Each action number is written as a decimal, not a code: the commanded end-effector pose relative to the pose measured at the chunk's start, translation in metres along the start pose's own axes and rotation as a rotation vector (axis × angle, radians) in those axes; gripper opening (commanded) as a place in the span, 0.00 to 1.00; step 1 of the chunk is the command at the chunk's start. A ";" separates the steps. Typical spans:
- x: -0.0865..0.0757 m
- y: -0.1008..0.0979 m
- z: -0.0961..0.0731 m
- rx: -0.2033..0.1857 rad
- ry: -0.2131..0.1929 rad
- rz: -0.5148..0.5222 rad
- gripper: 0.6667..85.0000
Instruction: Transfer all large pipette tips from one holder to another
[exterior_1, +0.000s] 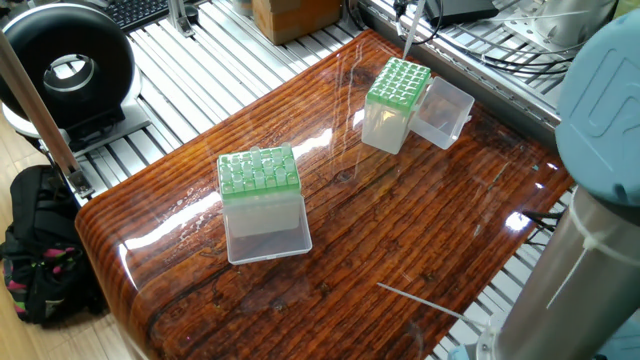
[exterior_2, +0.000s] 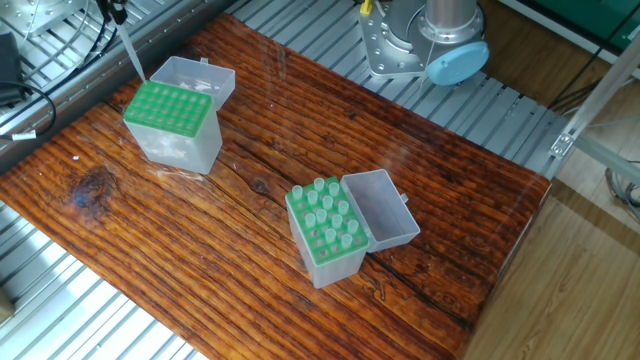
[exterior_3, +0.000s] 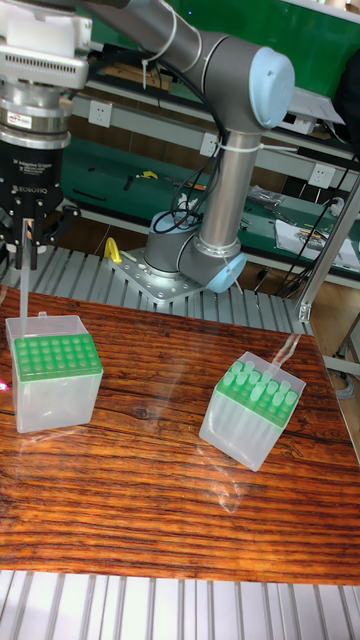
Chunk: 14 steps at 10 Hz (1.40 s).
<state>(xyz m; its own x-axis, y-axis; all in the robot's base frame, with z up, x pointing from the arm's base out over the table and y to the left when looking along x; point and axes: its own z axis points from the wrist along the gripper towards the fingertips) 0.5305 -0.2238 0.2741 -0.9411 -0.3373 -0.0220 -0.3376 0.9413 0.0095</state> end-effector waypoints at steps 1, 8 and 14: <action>-0.003 0.002 0.002 0.000 -0.007 0.000 0.18; -0.006 0.000 0.006 0.008 -0.006 0.000 0.18; -0.010 -0.002 0.015 0.013 -0.007 -0.019 0.18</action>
<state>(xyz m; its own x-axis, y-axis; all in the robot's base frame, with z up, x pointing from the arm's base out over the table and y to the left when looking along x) 0.5369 -0.2232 0.2629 -0.9388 -0.3440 -0.0181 -0.3439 0.9390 -0.0068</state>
